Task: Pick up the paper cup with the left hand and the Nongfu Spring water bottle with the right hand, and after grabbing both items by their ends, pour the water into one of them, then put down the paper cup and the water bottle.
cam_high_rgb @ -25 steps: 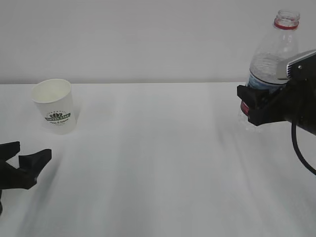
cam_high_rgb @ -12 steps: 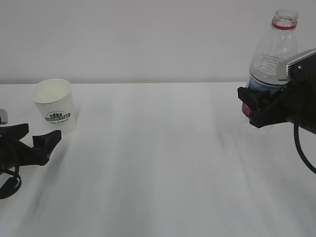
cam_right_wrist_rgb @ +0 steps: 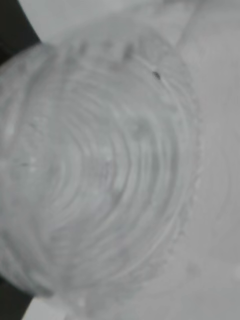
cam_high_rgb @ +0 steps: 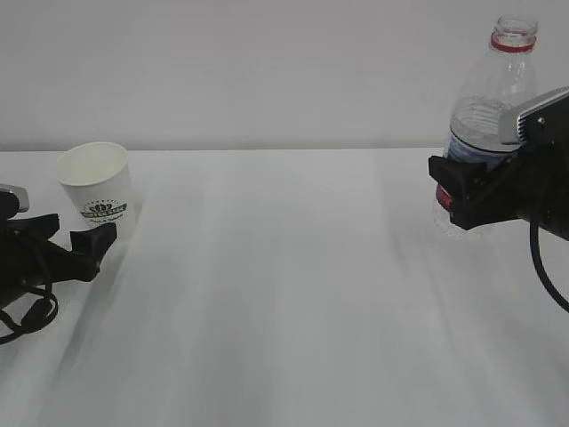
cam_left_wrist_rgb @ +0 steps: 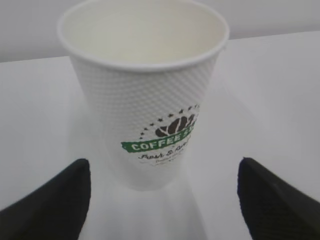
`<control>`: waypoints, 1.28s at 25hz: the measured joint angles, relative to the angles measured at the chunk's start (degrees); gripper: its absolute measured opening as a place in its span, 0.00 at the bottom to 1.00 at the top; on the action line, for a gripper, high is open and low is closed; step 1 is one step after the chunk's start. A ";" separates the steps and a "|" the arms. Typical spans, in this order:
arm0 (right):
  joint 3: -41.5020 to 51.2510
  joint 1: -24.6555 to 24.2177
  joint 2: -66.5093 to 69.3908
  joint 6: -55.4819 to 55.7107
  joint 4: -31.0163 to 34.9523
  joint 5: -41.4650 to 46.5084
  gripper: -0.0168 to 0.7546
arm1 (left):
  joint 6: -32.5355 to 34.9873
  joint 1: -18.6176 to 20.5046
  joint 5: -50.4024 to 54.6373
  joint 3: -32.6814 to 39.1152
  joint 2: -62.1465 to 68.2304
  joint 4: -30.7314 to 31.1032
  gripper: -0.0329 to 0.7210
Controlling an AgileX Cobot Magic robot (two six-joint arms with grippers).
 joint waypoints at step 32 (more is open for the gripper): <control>0.00 0.00 0.00 0.00 0.00 -0.47 0.65 | -1.44 0.00 6.37 -16.05 10.84 -0.12 0.96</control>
